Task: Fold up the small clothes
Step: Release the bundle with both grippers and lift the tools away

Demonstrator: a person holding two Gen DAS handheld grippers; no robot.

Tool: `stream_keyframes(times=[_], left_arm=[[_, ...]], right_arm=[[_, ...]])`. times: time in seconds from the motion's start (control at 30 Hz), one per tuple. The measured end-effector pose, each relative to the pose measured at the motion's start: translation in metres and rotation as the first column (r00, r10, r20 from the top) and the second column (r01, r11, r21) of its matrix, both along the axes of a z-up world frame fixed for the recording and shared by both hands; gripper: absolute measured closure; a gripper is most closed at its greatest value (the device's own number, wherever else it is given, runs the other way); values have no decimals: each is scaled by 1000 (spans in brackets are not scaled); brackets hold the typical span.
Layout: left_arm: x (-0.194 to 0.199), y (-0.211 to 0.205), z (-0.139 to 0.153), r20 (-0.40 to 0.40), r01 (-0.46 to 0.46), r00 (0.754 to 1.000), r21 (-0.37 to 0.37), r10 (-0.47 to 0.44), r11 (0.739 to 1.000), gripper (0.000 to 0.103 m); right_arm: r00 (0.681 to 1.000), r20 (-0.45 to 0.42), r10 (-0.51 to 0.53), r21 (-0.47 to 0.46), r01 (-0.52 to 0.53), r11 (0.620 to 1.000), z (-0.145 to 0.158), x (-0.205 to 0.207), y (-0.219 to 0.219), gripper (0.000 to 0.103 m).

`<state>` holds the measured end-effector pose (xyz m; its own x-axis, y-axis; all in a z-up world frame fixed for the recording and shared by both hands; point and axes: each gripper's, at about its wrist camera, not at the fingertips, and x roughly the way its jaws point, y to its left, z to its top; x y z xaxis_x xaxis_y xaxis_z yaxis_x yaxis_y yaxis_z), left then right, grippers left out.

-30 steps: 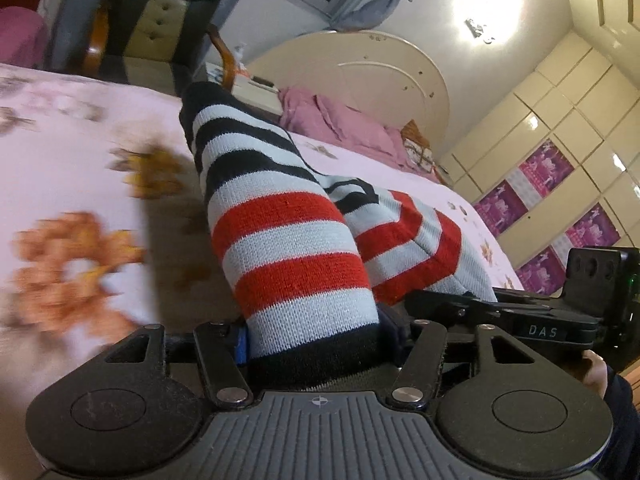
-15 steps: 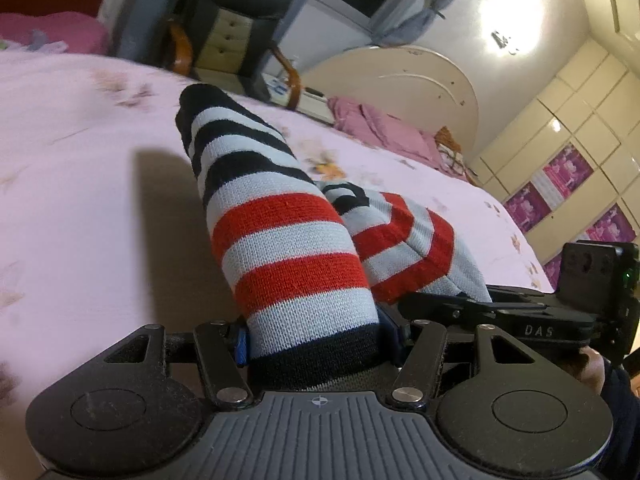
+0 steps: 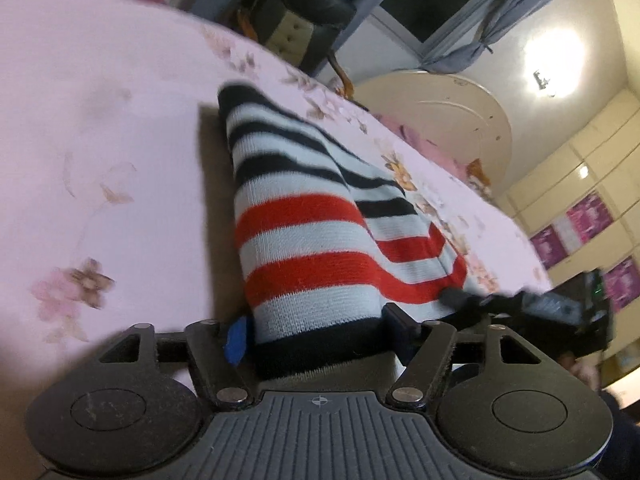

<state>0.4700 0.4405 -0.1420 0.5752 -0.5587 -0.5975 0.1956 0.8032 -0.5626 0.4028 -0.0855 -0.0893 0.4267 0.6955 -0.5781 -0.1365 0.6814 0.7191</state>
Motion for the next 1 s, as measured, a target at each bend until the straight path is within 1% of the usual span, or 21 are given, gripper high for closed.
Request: stream_keyframes(times=[0.03,0.07,0.1,0.17,0.2,0.23,0.27,0.3,0.33,0.37,0.4,0.43,0.47,0.57,0.63,0.73,0.83,0.87,0.9,0.97,1.0], left_arm=[[-6,3,8,24,-8,1000,23,7,1000,34],[-14,5,18,52,-18,999,43,16,999,34],[-20,8,27,86,-27,996,57,22,998,34],[-25,10,43,145,-16,989,43,10,999,34],[-25,8,47,163,4,987,32,-9,999,34],[-24,1,51,180,35,983,31,-40,999,34],[-23,-10,56,196,76,977,42,-82,996,34],[-20,-21,57,204,109,972,64,-120,992,34],[-18,-29,56,200,134,968,88,-150,987,34],[-13,-39,51,183,160,966,128,-181,979,34],[-10,-47,46,172,164,966,177,-195,970,34],[-9,-53,42,170,166,964,207,-203,964,34],[-10,-55,39,180,166,961,222,-208,961,34],[-17,-48,42,197,148,963,195,-186,970,34],[-28,-41,48,220,120,962,179,-158,977,34],[-52,-39,52,250,45,963,232,-104,972,34],[-73,-40,45,242,14,967,242,-74,970,34],[-80,-42,42,242,8,967,272,-77,962,34],[-85,-46,40,242,8,967,307,-86,952,34],[-93,-50,35,228,9,968,372,-100,928,34],[-95,-52,33,222,7,970,396,-103,918,34]], right_arm=[[999,24,-43,-16,44,999,9,-3,-9,36],[996,46,-70,-18,71,997,14,-5,-20,36],[995,52,-84,-5,84,996,19,-5,-28,38],[995,35,-96,28,95,995,20,2,-40,45],[995,25,-94,27,93,995,18,7,-41,53],[996,17,-87,21,87,996,17,14,-40,65],[997,17,-75,20,74,997,16,21,-34,69],[998,26,-58,24,57,998,15,22,-26,81],[998,45,-38,16,37,999,15,21,-16,87],[996,82,-22,-42,26,999,17,23,-6,88],[994,104,-14,-116,26,993,18,25,2,89],[994,113,-4,-180,24,983,17,29,8,90],[993,121,-2,-221,29,975,13,31,16,90],[989,149,15,-276,27,961,19,26,20,91],[980,200,22,-304,41,952,37,7,14,91],[961,269,63,-311,24,950,62,-32,8,94],[942,301,150,-344,-40,938,75,-77,19,94],[932,309,191,-365,-70,929,76,-90,26,95],[918,318,238,-405,-95,909,75,-100,36,95],[879,332,342,-539,-120,833,68,-116,58,96],[869,320,378,-600,-123,790,61,-119,67,100]])
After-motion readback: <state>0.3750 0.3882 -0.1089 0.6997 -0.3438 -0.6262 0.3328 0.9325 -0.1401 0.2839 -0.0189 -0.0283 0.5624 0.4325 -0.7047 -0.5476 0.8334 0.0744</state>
